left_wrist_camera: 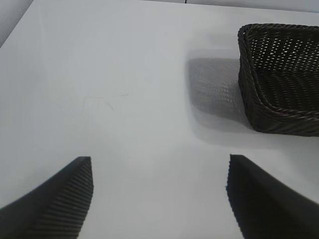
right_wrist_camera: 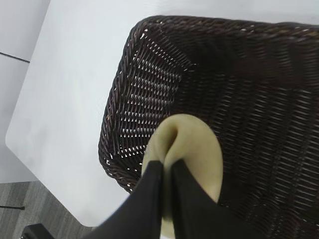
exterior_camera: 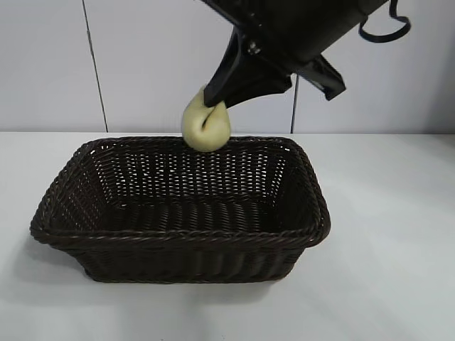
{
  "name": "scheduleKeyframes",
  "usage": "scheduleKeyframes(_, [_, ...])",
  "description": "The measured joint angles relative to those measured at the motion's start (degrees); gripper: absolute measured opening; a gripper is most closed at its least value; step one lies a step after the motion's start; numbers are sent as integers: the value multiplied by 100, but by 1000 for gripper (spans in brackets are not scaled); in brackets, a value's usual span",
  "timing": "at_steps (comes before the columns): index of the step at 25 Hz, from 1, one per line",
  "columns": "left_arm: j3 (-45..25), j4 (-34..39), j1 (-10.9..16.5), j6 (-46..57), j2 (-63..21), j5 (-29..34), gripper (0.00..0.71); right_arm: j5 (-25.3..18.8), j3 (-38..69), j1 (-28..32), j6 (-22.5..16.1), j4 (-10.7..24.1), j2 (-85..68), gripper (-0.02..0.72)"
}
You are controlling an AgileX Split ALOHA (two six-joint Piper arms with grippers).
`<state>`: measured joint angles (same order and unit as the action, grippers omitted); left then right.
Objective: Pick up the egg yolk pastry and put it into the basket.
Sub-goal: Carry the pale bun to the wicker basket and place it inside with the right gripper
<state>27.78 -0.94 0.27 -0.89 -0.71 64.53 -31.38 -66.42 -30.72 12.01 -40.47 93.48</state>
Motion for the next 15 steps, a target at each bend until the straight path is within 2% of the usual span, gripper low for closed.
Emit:
scheduleKeyframes(8, [0, 0, 0, 0, 0, 0, 541, 714, 0, -18, -1, -334, 763, 32])
scheduleKeyframes(15, [0, 0, 0, 0, 0, 0, 541, 848, 0, -18, -1, -537, 1167, 32])
